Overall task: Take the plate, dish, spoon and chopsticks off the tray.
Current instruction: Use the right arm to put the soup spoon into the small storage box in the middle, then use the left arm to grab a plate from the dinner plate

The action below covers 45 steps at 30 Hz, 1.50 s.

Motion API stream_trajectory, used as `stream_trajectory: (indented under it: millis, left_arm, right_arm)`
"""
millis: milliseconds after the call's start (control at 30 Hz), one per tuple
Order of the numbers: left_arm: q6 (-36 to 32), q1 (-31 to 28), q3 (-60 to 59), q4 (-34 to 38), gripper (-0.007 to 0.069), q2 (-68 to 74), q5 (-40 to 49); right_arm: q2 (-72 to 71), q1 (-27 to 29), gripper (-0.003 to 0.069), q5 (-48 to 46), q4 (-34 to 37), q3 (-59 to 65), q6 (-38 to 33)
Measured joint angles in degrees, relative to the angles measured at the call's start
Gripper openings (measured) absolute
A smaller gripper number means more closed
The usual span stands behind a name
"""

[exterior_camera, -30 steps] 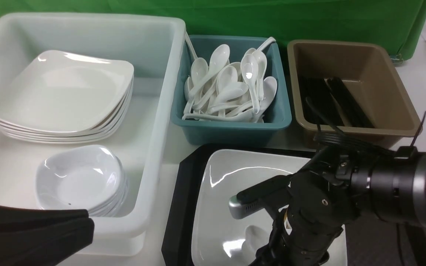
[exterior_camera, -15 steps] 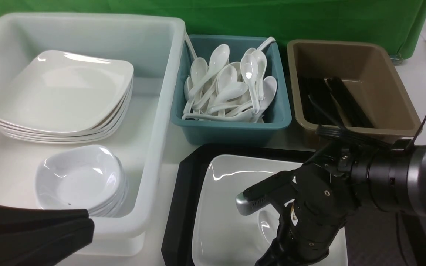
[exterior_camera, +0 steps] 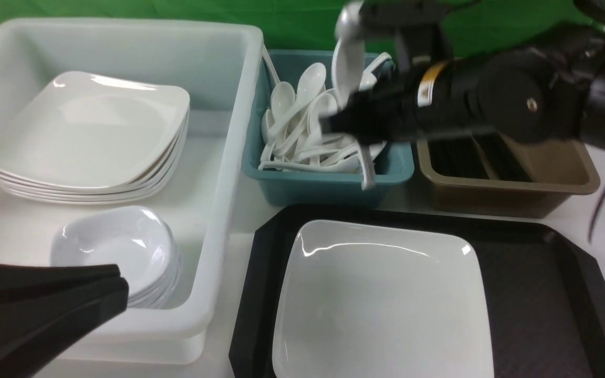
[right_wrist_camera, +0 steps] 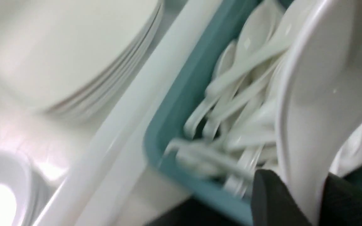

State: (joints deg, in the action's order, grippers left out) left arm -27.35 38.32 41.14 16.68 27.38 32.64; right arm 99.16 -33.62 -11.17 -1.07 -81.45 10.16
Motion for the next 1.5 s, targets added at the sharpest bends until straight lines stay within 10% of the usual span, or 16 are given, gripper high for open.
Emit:
stream_trajectory:
  millis: [167,467,667,867,1300,1500]
  left_arm:
    - [-0.1,0.0,0.0,0.0,0.0018,0.0,0.0]
    - [-0.2,0.0,-0.5,0.0,0.0018,0.1,0.0]
    - [-0.7,0.0,-1.0,0.0,0.0018,4.8,0.3]
    - [-9.1,0.7,0.1,0.6,0.0018,20.0,3.9]
    - [-13.9,15.9,5.2,-14.1,0.0022,46.9,3.3]
    - [-13.3,15.3,6.2,-27.8,0.0166,57.2,2.1]
  right_arm:
    - [11.0,5.2,0.0193,2.4,0.0,-9.4,2.3]
    - [17.1,8.9,0.0463,-3.3,-0.1,-16.0,1.4]
    - [9.0,8.5,0.0360,-18.9,-0.2,-16.0,-5.5]
    - [-6.1,5.7,0.0051,-42.4,-0.8,-11.1,-14.1]
    - [-37.8,-5.6,0.0024,-39.0,-2.3,24.2,-9.4]
    - [-53.7,-8.5,0.0031,-38.3,-2.2,36.4,-4.4]
